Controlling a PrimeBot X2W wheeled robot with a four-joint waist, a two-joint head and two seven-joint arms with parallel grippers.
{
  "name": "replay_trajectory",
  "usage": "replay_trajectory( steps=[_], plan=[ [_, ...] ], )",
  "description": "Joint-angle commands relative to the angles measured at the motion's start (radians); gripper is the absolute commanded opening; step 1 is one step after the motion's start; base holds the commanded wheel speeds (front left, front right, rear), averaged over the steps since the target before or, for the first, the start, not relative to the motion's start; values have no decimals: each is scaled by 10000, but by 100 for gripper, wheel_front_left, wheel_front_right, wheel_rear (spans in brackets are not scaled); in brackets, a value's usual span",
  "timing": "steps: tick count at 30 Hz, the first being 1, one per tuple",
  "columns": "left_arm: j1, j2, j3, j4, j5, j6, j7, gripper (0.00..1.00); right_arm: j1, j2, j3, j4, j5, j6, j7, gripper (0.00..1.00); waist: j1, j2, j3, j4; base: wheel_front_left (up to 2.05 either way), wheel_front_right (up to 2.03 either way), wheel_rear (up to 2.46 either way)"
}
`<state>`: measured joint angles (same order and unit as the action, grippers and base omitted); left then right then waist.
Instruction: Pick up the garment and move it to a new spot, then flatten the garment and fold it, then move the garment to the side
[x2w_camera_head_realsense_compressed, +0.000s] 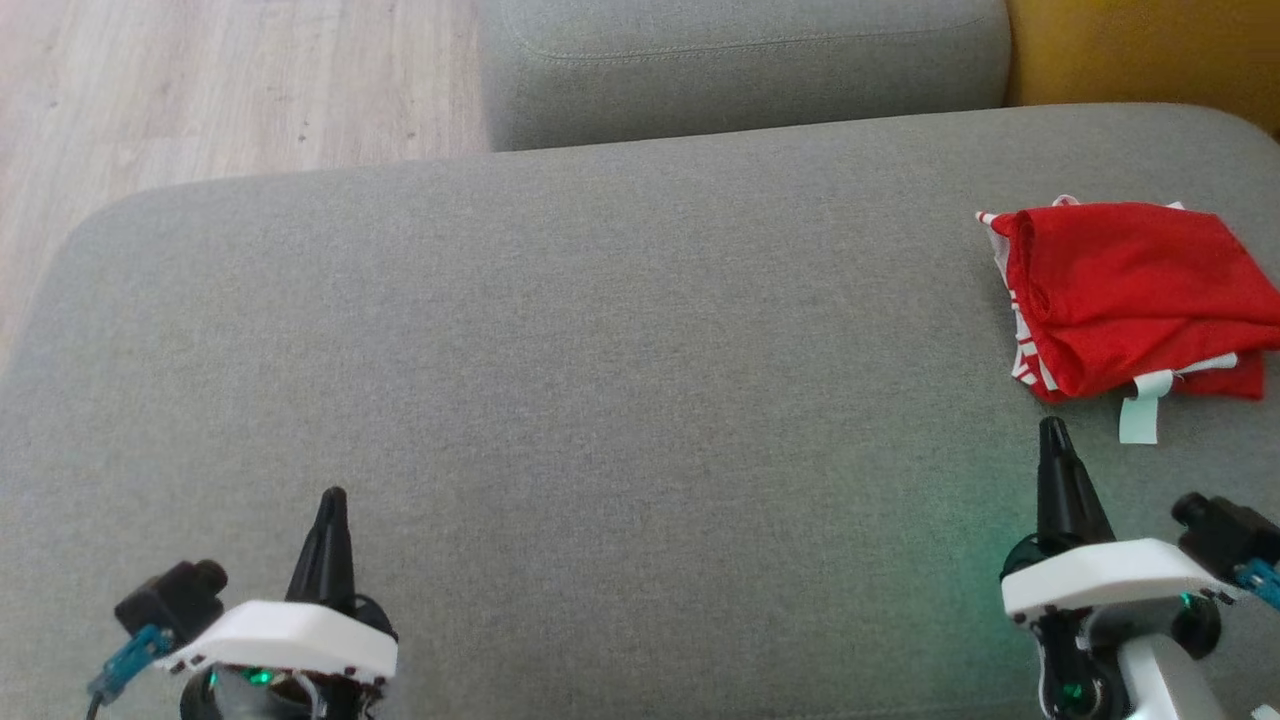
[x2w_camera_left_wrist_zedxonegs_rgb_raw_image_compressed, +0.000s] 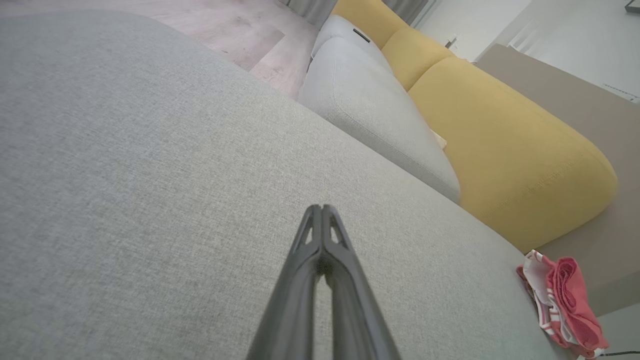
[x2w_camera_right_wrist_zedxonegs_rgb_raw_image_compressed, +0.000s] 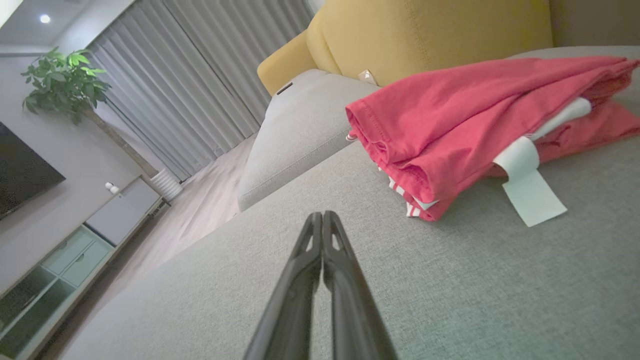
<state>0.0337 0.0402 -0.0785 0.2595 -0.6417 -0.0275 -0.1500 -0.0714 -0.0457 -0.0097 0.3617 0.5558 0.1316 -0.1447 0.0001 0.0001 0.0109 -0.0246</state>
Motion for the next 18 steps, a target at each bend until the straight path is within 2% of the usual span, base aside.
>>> replay_trajectory(
  steps=[1, 18],
  plan=[
    [-614, 37, 263, -294, -315, -71, 95, 0, -416, -31, -24, -414, 365, -3, 80, 0, 0, -1, -1, 5, 0, 0, 0],
    [-763, 48, 570, -266, -2051, -249, 565, 0, -407, -34, -213, -555, 2251, -4, 544, 0, 0, -1, -16, 50, 0, 0, 0]
  ],
)
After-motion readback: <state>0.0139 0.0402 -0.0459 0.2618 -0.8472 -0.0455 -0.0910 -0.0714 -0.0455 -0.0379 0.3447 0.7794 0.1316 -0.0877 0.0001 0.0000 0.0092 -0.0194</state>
